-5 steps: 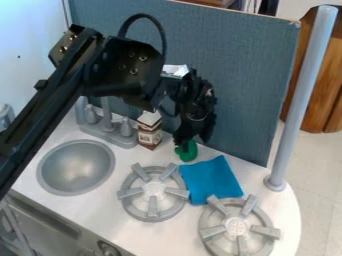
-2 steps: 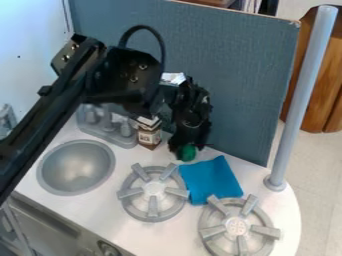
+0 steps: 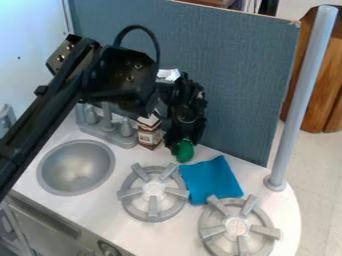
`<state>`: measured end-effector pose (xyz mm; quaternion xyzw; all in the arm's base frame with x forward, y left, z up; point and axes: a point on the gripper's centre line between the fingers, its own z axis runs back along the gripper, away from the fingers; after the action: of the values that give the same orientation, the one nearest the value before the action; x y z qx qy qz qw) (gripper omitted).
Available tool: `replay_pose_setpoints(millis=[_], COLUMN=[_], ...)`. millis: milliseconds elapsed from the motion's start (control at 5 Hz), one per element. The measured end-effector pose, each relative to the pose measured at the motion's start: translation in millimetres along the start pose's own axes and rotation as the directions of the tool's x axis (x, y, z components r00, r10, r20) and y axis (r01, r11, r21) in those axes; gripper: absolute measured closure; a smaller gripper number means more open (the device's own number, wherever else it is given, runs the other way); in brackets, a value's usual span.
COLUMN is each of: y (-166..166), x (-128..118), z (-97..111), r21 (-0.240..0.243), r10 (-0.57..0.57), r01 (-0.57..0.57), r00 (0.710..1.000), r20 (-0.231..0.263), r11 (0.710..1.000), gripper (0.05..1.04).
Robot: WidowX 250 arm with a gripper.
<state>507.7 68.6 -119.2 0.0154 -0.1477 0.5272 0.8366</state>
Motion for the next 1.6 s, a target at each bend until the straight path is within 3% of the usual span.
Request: replay_pose_setpoints(millis=[200,400,1200,1600], y=[1,4,8,14], x=[4,5,0,0], z=[-2,-4,-1,31], r21=[-0.002,0.002,-0.041,-0.118], r10=[-0.003,0.017,-0.005,-0.029], r01=[0.003,-0.017,0.004,0.030], r00=[1.000,1.000,1.000,1.000], r20=[0.003,0.003,-0.026,0.006], r11=[1.000,1.000,0.999,0.993], gripper=[0.373,0.518,0.521,0.540])
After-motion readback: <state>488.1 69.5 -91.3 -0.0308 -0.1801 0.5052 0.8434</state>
